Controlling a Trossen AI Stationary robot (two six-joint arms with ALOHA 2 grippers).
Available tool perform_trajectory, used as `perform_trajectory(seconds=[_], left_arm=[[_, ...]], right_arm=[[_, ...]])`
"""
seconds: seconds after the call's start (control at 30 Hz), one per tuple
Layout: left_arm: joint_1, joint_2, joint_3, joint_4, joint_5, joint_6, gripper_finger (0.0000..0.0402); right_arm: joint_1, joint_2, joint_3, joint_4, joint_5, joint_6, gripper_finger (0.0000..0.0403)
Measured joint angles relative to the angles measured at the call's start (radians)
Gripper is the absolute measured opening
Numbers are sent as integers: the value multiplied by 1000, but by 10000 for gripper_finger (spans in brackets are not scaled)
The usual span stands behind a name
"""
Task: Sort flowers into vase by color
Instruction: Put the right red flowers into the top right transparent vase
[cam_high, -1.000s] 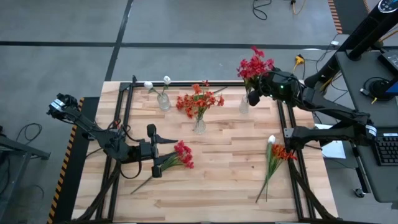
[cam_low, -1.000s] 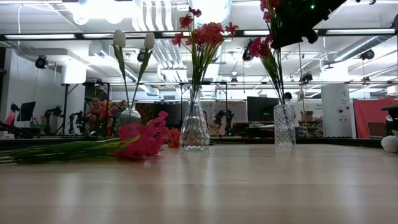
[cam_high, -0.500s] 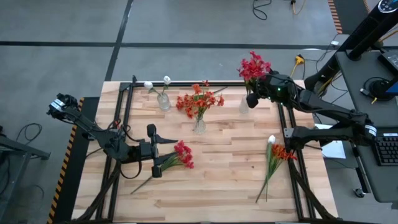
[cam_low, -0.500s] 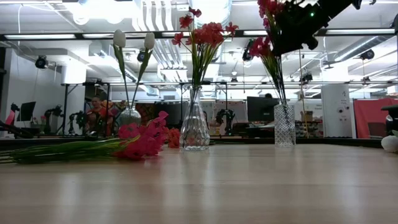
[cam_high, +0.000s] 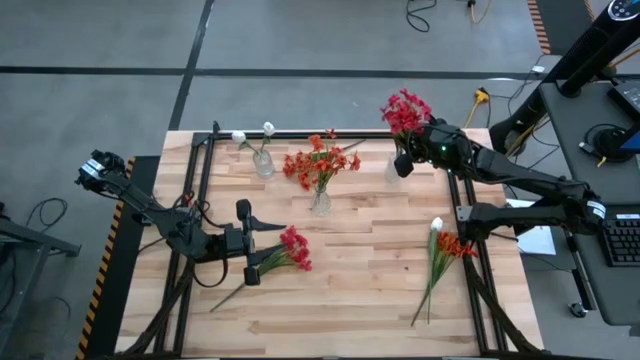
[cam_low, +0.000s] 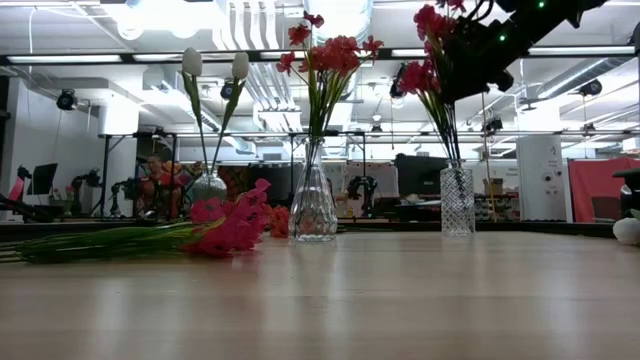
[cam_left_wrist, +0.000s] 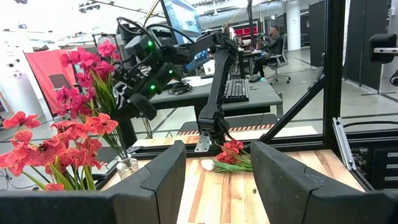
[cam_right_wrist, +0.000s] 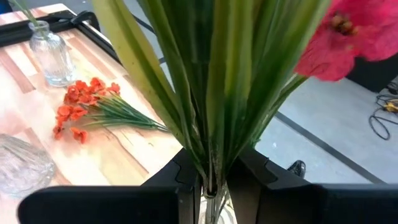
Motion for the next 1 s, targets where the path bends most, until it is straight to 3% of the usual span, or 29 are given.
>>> perform_trajectory(seconds=[0.5,1.0], left_arm=[[0,0,0,0,0,0,165],[0,0,0,0,0,0,165]], right_arm=[[0,0,-11,20,0,-3,59],[0,-7,3,-69,-2,49,190]])
